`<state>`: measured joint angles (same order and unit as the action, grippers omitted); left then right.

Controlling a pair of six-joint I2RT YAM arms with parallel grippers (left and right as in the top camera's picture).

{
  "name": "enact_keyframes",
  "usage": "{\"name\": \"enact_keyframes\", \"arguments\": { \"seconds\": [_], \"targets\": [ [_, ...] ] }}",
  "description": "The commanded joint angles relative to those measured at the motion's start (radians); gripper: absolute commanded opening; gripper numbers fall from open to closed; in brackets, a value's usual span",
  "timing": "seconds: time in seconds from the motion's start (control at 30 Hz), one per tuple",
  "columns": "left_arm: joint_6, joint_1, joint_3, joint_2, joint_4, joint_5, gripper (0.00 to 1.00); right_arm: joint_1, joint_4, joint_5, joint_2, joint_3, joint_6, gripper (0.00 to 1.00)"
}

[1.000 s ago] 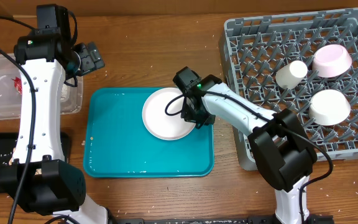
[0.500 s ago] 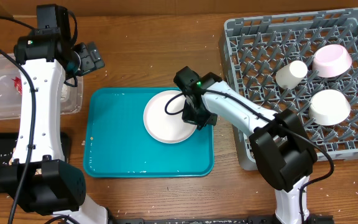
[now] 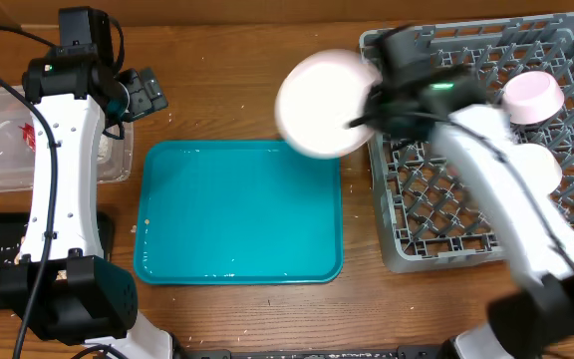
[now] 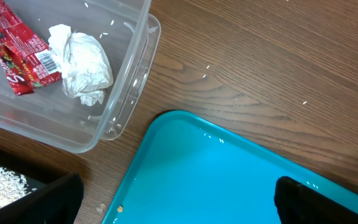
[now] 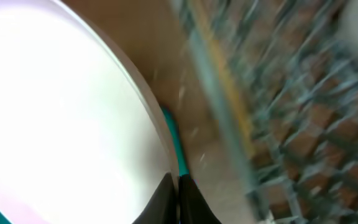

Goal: Sort waste into correct bins and load items into the dishwasher
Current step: 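Lift the pink plate with the right gripper and carry it right to the rack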

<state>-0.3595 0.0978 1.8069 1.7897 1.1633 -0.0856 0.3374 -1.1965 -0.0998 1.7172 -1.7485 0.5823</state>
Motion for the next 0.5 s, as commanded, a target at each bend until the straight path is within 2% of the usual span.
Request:
{"name": "enact_keyframes", "arguments": {
  "seconds": [0.0, 0.13, 0.33, 0.47],
  "targets": [
    [0.019, -0.006, 0.009, -0.005, 0.0, 0.008, 1.0, -0.109, 0.034, -0.074, -0.09, -0.027, -0.148, 0.04],
    [0.019, -0.006, 0.009, -0.005, 0.0, 0.008, 1.0, -0.183, 0.094, -0.238, -0.098, -0.025, -0.266, 0.04],
    [0.019, -0.006, 0.009, -0.005, 0.0, 0.008, 1.0, -0.194, 0.196, -0.565, -0.043, -0.022, -0.277, 0.04],
    [0.019, -0.006, 0.009, -0.005, 0.0, 0.008, 1.0, -0.194, 0.264, -0.618, 0.013, -0.02, -0.371, 0.04]
  ]
}}
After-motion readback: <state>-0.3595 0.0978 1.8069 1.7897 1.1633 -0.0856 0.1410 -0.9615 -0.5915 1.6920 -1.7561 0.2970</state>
